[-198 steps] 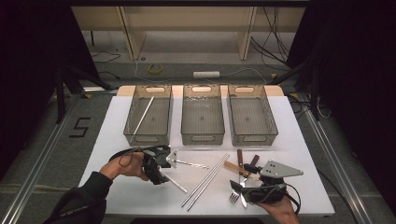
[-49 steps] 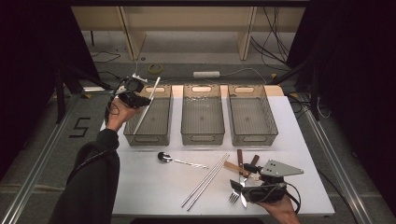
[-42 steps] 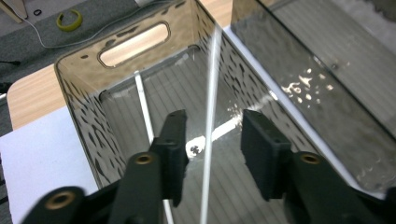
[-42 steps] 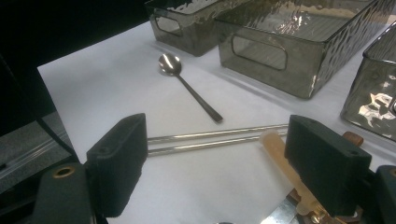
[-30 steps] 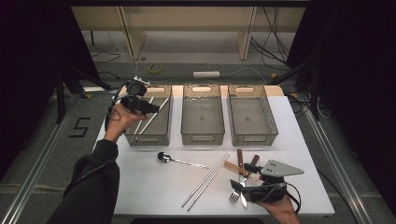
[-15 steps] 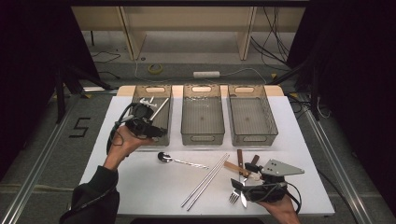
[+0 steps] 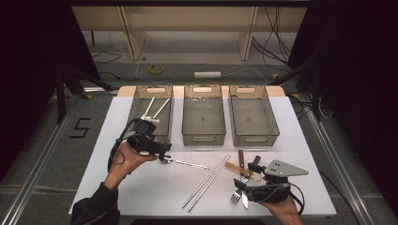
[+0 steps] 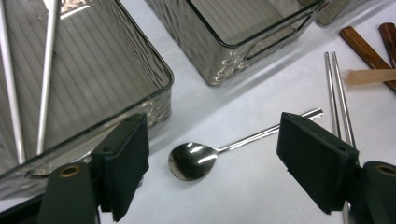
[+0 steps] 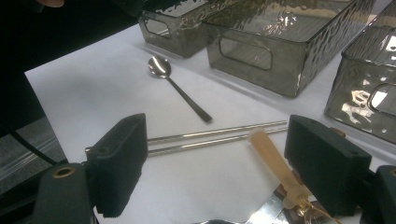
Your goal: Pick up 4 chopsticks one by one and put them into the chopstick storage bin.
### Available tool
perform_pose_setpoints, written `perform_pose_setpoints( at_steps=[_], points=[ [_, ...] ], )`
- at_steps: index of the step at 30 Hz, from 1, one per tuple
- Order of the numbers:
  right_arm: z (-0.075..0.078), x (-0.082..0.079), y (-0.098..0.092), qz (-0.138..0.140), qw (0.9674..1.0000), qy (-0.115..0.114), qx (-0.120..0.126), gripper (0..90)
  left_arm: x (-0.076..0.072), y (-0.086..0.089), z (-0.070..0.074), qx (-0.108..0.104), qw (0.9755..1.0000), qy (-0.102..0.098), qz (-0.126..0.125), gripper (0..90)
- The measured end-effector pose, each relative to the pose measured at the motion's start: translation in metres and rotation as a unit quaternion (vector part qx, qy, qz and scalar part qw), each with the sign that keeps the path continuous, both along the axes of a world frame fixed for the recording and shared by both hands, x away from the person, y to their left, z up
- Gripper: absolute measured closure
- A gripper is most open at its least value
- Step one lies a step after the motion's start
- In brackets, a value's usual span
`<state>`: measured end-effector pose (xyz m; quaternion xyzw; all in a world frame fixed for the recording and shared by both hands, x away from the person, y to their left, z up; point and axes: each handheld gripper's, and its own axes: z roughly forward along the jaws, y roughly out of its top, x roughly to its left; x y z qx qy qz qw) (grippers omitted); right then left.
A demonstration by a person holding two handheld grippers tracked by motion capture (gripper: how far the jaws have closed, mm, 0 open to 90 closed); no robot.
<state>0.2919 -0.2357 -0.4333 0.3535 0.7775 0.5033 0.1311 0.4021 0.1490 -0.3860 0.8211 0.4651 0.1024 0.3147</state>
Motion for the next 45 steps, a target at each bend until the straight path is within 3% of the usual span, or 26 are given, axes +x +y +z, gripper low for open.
perform_pose_setpoints(
  at_steps=[5, 20, 38, 45],
  points=[
    [0.000, 0.000, 0.000, -0.002, 1.0000, 0.001, 0.000, 22.5, -0.009, -0.007, -0.004, 0.004, 1.0000, 0.002, -0.006, 23.9],
    [0.000, 0.000, -0.002, -0.004, 1.0000, 0.002, -0.002, 22.5, -0.040, -0.042, -0.034, 0.036, 0.9976, 0.034, -0.049, 24.7],
    [-0.001, 0.000, -0.001, -0.005, 1.0000, 0.004, -0.005, 22.5, -0.053, -0.064, -0.048, 0.045, 0.9939, 0.055, -0.083, 25.4],
    [-0.001, 0.001, -0.001, -0.005, 0.9999, 0.007, -0.007, 22.6, -0.059, -0.077, -0.056, 0.058, 0.9907, 0.068, -0.103, 25.3]
  ],
)
